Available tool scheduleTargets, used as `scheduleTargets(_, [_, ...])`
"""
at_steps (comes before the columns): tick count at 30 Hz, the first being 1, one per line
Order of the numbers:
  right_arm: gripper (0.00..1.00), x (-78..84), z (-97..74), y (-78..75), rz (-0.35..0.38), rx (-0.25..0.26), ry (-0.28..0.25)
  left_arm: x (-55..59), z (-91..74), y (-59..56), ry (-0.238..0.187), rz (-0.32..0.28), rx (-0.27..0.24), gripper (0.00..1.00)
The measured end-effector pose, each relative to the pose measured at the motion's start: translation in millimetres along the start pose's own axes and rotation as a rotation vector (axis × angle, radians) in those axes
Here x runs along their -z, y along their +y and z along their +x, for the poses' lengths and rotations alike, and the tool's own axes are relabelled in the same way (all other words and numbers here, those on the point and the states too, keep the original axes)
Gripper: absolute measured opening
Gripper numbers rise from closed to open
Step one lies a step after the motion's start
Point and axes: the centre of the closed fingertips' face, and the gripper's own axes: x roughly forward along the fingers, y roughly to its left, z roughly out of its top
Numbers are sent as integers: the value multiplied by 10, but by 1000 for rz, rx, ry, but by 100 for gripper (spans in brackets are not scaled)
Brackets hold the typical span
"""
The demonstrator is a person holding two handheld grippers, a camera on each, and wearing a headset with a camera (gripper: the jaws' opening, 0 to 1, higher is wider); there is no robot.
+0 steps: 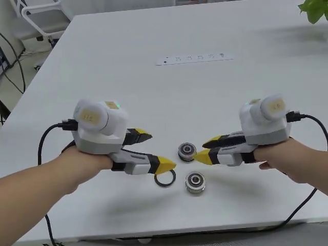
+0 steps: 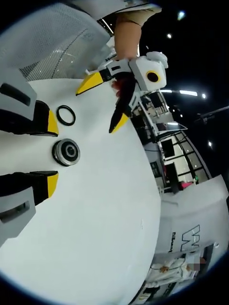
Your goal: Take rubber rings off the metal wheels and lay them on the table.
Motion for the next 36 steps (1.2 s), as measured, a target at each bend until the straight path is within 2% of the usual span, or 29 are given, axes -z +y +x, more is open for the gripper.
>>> scheduleTargets(7, [25,46,53,-29,-38,-3,17,11,101,34,11,8,4,58])
scheduleTargets(15, [22,71,107,-66,-66,-8,19,-12,210,-35,16,14,18,54])
scheduleTargets(18, [21,78,120,-82,-94,-2,25,0,251,-17,23,19,19,54])
scheduleTargets(28, [16,73,149,-33,-118,1,20,-29,395,-43,30,25,42,45])
scheduleTargets(36, [14,74,161,-44,-147,0,24,-65,501,-47,36,56,52,35])
